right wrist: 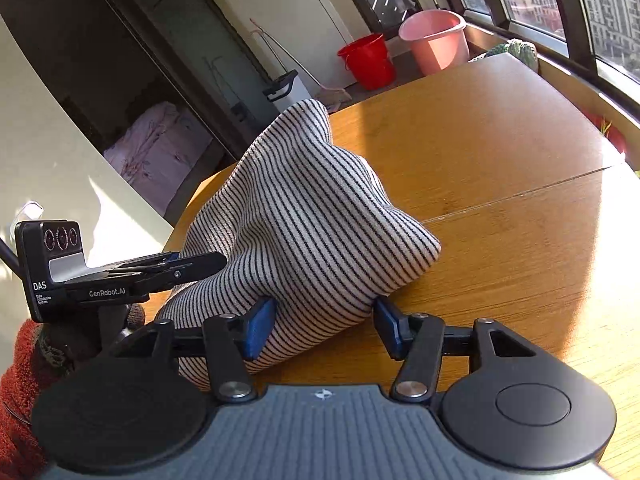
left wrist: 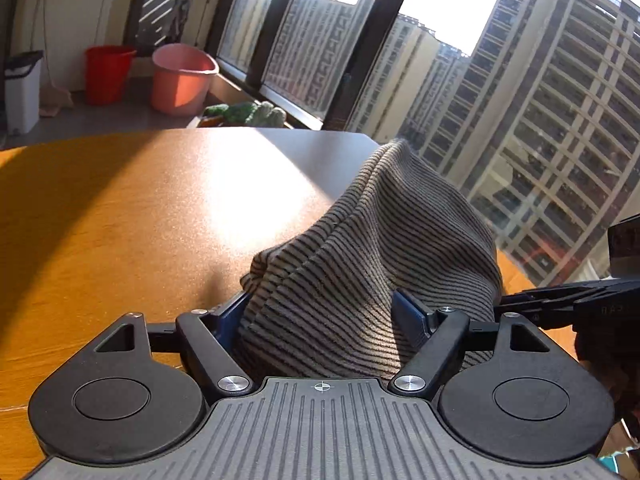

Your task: Fold clothes

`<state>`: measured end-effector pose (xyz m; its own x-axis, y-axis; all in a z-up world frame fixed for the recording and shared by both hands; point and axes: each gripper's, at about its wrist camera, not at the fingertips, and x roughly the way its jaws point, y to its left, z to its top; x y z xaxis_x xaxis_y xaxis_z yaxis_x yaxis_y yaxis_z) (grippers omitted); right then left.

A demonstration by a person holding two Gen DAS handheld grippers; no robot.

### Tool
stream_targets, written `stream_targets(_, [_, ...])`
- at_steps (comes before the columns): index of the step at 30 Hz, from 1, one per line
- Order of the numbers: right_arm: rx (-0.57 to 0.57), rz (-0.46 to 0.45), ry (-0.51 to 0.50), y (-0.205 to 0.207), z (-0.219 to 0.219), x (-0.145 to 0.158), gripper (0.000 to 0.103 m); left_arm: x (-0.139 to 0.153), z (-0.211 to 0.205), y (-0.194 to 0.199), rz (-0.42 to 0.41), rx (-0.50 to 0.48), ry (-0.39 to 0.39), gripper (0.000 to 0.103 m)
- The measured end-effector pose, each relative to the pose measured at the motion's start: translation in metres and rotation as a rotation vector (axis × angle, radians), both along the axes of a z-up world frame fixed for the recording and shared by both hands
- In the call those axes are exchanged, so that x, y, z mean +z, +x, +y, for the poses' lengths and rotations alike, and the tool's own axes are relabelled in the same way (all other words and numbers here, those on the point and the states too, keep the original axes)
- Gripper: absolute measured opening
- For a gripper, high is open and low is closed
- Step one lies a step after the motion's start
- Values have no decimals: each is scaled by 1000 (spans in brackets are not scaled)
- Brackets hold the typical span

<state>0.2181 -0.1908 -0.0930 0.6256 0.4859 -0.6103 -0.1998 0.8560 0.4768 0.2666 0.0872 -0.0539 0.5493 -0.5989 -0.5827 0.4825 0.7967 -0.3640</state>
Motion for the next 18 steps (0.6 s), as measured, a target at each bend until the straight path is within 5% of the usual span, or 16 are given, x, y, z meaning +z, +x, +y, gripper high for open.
stream_targets(7, [-44,-88,-157,75,31,8,74,-4,7,-28,7,-1,-87,84])
stream_targets(11, [-135,-101,-186,92,31,13,101,-16,-4,-38,8,-45,-136,83])
stream_targets(18, [-164,-119,-346,74,40,4,103,-3,9,-47,-38,-15,-189,87])
